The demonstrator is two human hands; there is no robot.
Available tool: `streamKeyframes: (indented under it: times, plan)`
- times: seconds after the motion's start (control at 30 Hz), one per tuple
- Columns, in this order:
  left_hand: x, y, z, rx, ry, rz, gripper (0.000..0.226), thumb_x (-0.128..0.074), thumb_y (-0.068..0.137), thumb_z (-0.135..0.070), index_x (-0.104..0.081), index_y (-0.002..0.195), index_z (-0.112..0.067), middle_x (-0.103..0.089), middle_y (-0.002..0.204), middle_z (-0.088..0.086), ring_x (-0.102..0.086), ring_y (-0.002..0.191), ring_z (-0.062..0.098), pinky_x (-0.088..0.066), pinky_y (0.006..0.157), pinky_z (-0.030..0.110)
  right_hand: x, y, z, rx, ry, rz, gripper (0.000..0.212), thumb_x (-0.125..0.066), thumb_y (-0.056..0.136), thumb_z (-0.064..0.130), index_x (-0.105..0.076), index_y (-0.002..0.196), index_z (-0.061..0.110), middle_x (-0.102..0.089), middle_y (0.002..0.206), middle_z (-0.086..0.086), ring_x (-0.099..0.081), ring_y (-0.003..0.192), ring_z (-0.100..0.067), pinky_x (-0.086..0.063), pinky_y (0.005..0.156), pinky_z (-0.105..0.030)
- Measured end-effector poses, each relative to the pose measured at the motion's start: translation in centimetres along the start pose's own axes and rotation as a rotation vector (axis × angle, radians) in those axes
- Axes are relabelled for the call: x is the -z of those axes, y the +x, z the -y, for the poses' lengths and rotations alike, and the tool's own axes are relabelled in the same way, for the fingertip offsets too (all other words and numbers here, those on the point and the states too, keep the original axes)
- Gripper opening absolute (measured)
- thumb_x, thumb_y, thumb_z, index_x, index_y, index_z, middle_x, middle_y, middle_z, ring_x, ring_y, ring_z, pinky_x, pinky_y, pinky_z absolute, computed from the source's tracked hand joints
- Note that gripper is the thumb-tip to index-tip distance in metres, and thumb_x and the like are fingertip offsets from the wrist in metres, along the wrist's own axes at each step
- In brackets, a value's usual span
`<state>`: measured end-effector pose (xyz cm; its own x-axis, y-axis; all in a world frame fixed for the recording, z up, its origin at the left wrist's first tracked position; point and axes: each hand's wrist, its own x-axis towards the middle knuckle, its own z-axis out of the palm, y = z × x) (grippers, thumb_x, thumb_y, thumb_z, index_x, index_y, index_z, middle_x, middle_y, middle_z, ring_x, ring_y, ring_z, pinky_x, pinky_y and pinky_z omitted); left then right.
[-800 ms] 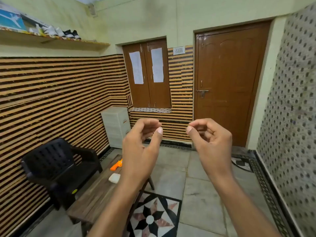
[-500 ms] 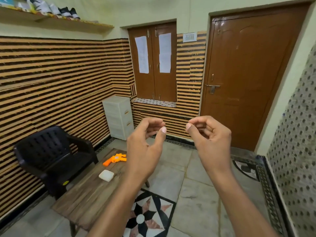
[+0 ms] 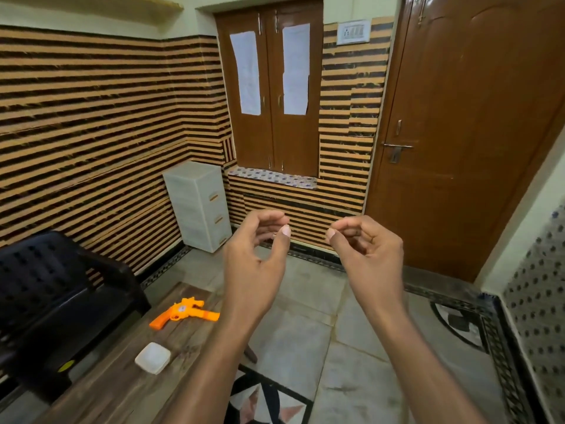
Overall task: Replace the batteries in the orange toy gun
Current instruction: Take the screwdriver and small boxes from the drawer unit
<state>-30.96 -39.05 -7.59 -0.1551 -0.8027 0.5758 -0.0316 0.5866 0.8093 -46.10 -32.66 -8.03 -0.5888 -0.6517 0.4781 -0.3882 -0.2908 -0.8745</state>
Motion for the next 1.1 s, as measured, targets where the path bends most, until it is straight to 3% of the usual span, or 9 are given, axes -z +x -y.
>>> streamKeyframes:
  times: [0.3, 0.5, 0.7, 1.1]
  plan:
    - [-4.0, 17.3, 14.9, 0.111, 0.013, 0.041, 0.015, -0.069, 0.096, -0.016, -0.070, 0.110, -0.021, -0.073, 0.107, -0.010, -0.068, 0.107, 0.011, -0.056, 0.097, 0.038, -11.3, 17.6, -10.7, -0.091, 0.016, -0.050, 0.011, -0.077, 0.088, 0.011, -0.076, 0.091, 0.022, -0.074, 0.084, 0.006, -0.071, 0.084, -0.012, -0.061, 0.076, -0.030]
    - [-8.3, 27.0, 24.1, 0.133, 0.051, 0.040, 0.014, -0.069, 0.096, -0.017, -0.070, 0.109, -0.021, -0.073, 0.106, -0.011, -0.068, 0.107, 0.009, -0.056, 0.096, 0.034, -17.5, 28.6, -19.3, -0.113, 0.029, -0.017, 0.011, -0.077, 0.088, 0.011, -0.076, 0.090, 0.022, -0.075, 0.083, 0.004, -0.072, 0.081, -0.014, -0.061, 0.073, -0.031]
    - [-14.4, 37.8, 34.2, 0.149, 0.100, -0.057, 0.016, -0.069, 0.095, -0.010, -0.070, 0.109, -0.019, -0.073, 0.106, -0.009, -0.068, 0.107, 0.013, -0.056, 0.098, 0.039, -22.9, 41.5, -29.1, -0.099, 0.030, 0.122, 0.013, -0.075, 0.088, 0.009, -0.075, 0.089, 0.022, -0.073, 0.081, 0.007, -0.069, 0.078, -0.012, -0.053, 0.066, -0.017]
    - [-19.5, 58.2, 51.4, 0.238, 0.268, -0.252, 0.014, -0.069, 0.095, -0.011, -0.071, 0.106, -0.019, -0.073, 0.104, -0.010, -0.069, 0.105, 0.011, -0.056, 0.097, 0.038, -37.6, 63.5, -42.7, -0.167, 0.081, 0.431, 0.012, -0.075, 0.089, 0.008, -0.074, 0.092, 0.020, -0.074, 0.083, 0.008, -0.071, 0.079, -0.006, -0.057, 0.070, -0.016]
